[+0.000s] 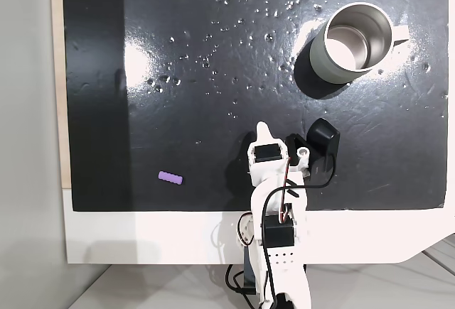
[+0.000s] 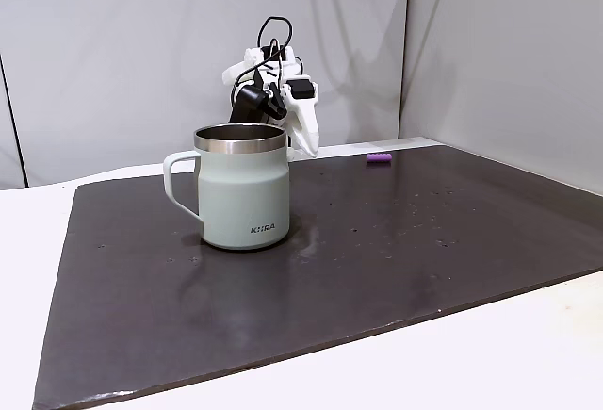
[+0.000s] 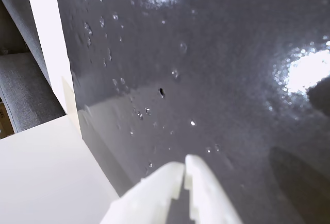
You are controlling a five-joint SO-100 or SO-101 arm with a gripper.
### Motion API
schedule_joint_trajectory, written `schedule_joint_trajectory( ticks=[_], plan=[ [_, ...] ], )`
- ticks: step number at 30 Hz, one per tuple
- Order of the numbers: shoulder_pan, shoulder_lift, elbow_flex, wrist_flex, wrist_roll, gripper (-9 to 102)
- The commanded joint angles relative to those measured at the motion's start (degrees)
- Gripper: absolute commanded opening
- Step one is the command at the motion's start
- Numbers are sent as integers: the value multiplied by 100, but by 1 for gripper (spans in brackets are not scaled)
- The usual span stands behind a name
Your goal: Grasp a pengrip and put it in the cup.
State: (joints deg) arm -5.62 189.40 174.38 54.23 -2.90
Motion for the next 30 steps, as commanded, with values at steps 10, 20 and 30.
schedule_joint_trajectory(
  ticks=[10, 20, 30],
  plan=[
    [9, 53, -26, -9, -62, 0],
    [-255, 53, -413, 123, -387, 0],
    [-1661, -53, -1951, 967, -1758, 0]
  ],
)
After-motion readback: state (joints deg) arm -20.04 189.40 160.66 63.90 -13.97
